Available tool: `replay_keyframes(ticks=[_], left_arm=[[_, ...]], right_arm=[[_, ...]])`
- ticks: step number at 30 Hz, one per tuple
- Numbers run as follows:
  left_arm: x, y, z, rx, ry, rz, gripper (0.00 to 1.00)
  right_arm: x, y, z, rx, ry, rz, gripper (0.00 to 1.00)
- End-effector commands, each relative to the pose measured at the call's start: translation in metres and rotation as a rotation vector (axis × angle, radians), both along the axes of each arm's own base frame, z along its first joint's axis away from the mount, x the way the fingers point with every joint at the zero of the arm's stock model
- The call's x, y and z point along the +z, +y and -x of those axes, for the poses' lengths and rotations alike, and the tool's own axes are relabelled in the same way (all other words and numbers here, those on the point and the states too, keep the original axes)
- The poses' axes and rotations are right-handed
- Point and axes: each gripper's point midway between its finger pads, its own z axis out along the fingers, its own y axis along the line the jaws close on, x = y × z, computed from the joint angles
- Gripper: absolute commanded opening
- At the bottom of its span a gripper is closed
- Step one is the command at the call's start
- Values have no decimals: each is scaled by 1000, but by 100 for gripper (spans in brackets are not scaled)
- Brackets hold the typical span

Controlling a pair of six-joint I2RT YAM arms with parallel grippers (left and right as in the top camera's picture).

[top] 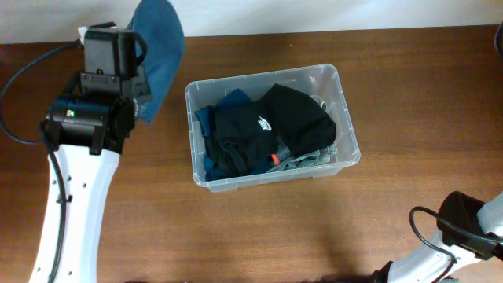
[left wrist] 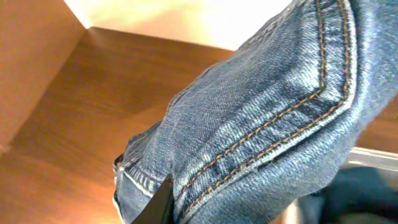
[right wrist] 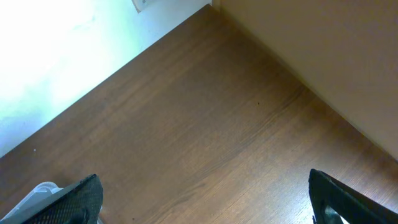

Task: Pack container
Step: 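Lift the blue jeans and swing them right over the container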

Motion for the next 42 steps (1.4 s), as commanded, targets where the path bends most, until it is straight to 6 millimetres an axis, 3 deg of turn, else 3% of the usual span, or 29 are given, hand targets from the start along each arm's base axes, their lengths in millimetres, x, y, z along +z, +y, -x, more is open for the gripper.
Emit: replay_keyframes(ticks=[1,9,13,19,25,28,36,42], left_arm=[[55,-21,12,-4,-179,93,1],[45,-68,18,-51,-159,145,1],[50,-90,20,-87,-185,186,1],[85,-129,22,-208,-278,284,1],[129,-209,33,-578,-344,560,1],[142,-230,42,-677,-351,672,1],[129,-255,46,-605,-191,991,1],[104,-270,32,-488,-66,1136,1]], right_arm=[[3,0,5,-6,-1,5,98],[3,0,5,-6,-1,5,98],[3,0,5,-6,-1,5,98],[3,0,5,-7,-1,5,98],[3,0,5,-6,-1,5,98],[3,0,5,-6,-1,5,98],[3,0,5,-6,-1,5,98],[3,0,5,-6,-1,5,98]])
